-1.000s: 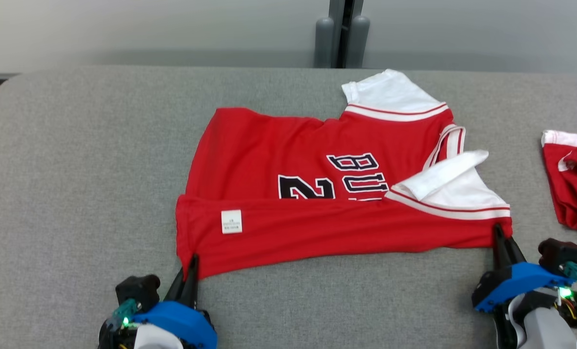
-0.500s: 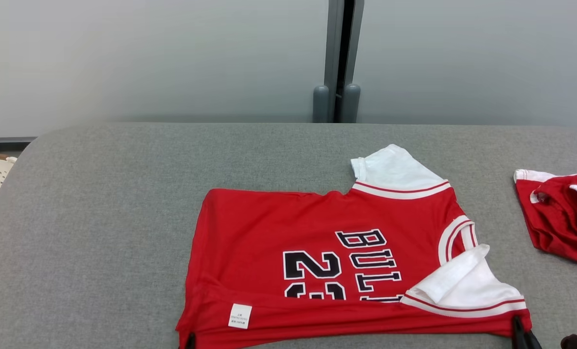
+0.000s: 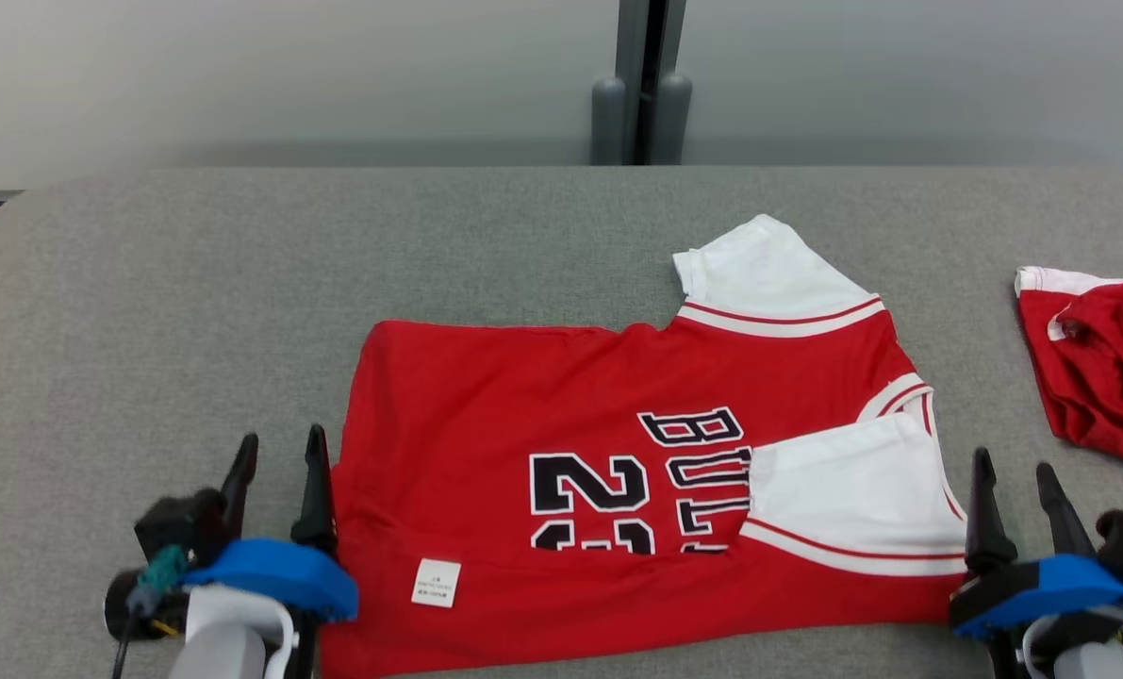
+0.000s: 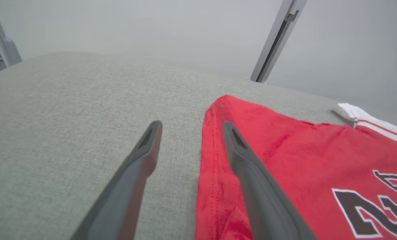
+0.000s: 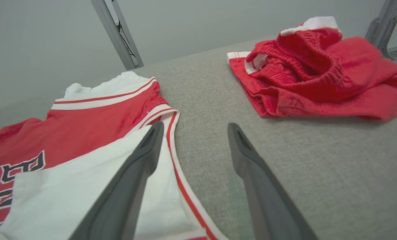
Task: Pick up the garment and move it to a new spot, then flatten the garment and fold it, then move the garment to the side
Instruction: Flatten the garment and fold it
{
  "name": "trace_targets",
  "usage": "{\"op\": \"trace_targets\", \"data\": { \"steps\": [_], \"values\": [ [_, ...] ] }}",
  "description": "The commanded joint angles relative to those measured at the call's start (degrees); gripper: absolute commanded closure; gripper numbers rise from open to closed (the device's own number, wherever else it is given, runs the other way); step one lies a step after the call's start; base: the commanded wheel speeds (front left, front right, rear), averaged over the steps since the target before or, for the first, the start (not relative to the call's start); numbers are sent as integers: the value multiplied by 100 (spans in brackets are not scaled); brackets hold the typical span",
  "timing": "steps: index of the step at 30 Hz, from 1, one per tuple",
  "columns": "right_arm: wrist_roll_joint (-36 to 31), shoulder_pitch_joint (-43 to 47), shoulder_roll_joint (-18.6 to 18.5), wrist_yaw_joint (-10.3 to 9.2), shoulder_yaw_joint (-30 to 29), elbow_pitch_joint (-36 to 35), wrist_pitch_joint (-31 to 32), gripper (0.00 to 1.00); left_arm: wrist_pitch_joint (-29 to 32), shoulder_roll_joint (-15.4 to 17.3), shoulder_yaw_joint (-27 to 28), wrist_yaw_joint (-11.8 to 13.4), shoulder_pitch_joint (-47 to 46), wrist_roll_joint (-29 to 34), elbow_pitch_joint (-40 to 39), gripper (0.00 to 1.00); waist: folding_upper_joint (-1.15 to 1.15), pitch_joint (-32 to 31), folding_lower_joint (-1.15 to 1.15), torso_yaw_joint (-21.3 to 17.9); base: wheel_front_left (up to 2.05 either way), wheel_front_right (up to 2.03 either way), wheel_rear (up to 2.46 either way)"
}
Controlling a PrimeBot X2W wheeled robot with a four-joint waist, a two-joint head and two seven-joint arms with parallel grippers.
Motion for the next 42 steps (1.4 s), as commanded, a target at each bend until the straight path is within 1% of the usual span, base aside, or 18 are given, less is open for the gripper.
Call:
{"op": "trace_targets", "data": {
  "steps": [1, 6, 12, 17, 22, 29, 31, 32, 34, 37, 40, 42],
  "values": [
    [-54, -158, -25, -1, 39, -37, -16, 0, 0, 73, -4, -25, -257, 38, 136, 0, 0, 137, 0, 29, 0, 0, 0],
    [-99, -675, -25, 0, 290, -113, -16, 0, 4, 302, -249, -57, -1341, 85, 950, 0, 0, 561, 0, -75, 0, 0, 0],
    [-140, -1145, -25, 0, 552, -161, -17, 0, 71, 510, -786, -43, -2292, -115, 1842, 0, 0, 946, 0, -212, 0, 0, 0],
    [-178, -1390, -22, 0, 659, -292, -16, 0, 54, 693, -1119, -44, -2704, -269, 2384, 0, 0, 1127, 0, -292, 0, 0, 0],
    [-259, -1618, -22, 0, 761, -374, -16, 0, 36, 691, -1558, -45, -2907, -442, 2618, 0, 0, 1235, 0, -307, 0, 0, 0],
    [-558, -1992, -22, 0, 825, -187, -17, 0, 22, 670, -2318, -46, -3087, -713, 2721, 0, 0, 1322, 0, -202, 0, 0, 0],
    [-641, -2110, -23, -1, 843, -114, -16, 0, 29, 676, -2556, -46, -3123, -719, 2799, 92, 0, 1338, 0, -169, 0, 0, 0],
    [-668, -2170, -22, 0, 859, -74, -16, 0, 54, 684, -2651, -46, -3144, -722, 2852, 100, 0, 1347, 0, -153, 0, 0, 0],
    [-736, -2293, -23, -1, 898, 17, -16, 0, 100, 706, -2771, -45, -3195, -754, 3001, 100, 0, 1362, 0, -120, 0, 0, 0],
    [-851, -2551, -80, -1, 973, 263, -7, 0, 70, 766, -2721, -19, -3341, -814, 3167, 100, 0, 1403, 0, -64, 0, 0, 0],
    [-989, -2959, -229, -1, 1006, 602, 179, 0, 14, 761, -2609, 145, -3471, -848, 3102, 100, 0, 1450, 0, 47, 0, 0, 0],
    [-1101, -3248, -349, -1, 998, 851, 399, 0, -2, 708, -2497, 230, -3515, -869, 2884, 100, 0, 1483, 0, 176, 0, 0, 0]
  ]
}}
